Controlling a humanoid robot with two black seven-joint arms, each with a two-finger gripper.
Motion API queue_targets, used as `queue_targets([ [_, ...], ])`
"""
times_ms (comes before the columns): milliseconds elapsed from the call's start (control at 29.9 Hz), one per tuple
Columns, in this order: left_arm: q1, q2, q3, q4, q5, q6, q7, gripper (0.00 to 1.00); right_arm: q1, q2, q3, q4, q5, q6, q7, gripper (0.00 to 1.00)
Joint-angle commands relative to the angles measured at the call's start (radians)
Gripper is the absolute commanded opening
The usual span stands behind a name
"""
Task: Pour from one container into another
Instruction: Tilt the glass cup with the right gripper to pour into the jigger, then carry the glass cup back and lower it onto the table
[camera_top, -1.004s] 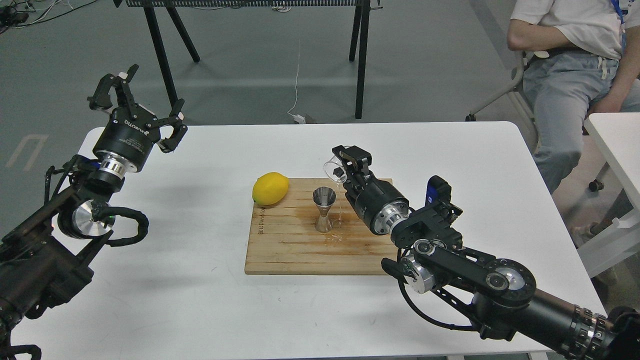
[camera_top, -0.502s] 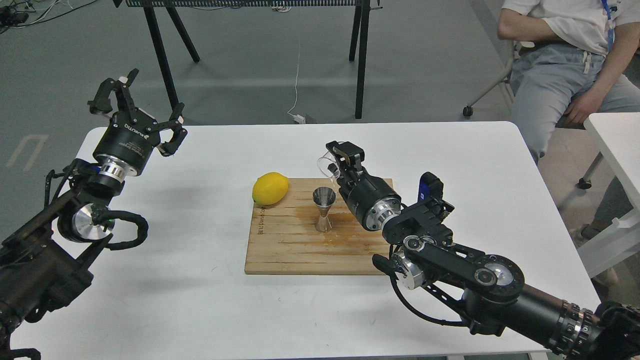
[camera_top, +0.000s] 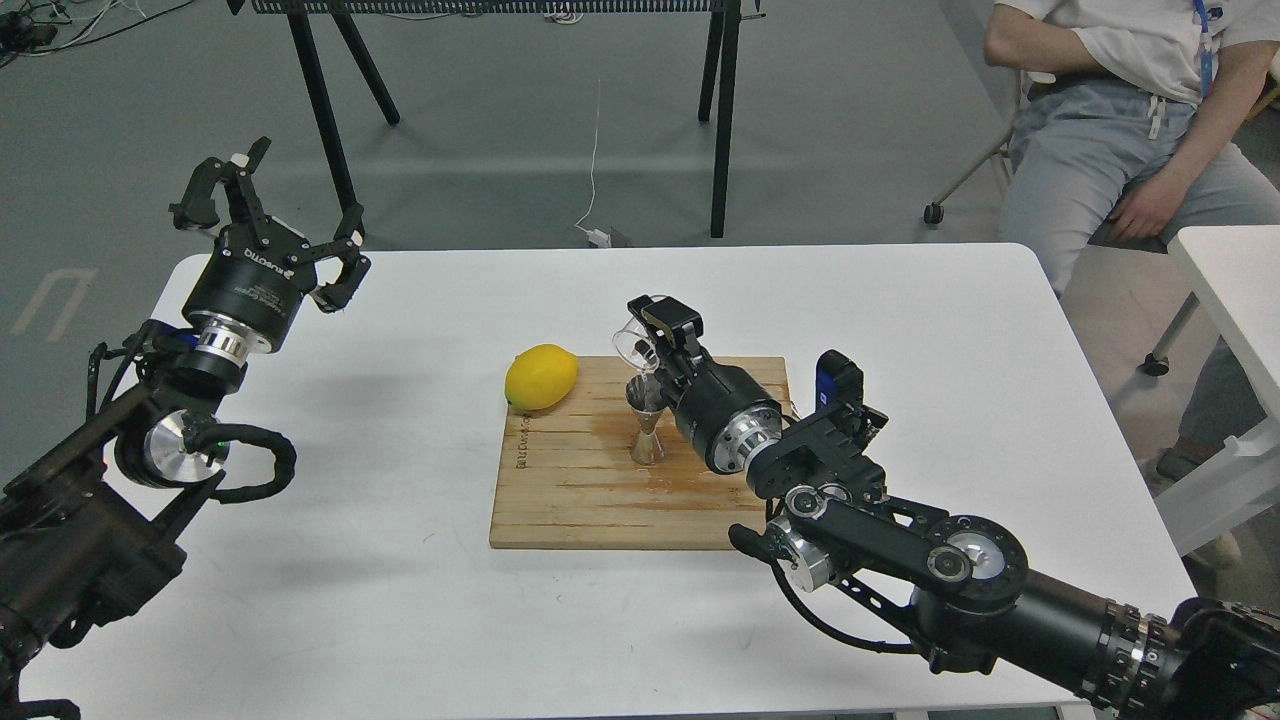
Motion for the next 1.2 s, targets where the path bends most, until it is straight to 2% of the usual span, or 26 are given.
queue_targets([
  [0,0.001,-0.001,0.0,0.0,0.0,0.0,0.001,1.0,0.01,-0.009,0.0,0.002,-0.018,0.0,0.0,0.45],
  [535,0.001,0.0,0.0,0.0,0.0,-0.001,-0.001,1.0,0.023,-0.026,-0.035,-0.02,-0.096,0.003,0.001,0.45],
  [870,0.001,-0.001,-0.005,0.001,0.0,-0.001,0.001,1.0,0.095,-0.03,-0.106,-0.043,-0.122,0.003,0.0,0.45],
  [1171,-0.001,0.0,-0.006,0.003,0.0,-0.001,0.001,1.0,0.119,-0.09,-0.158,-0.037,-0.151,0.005,0.0,0.45],
])
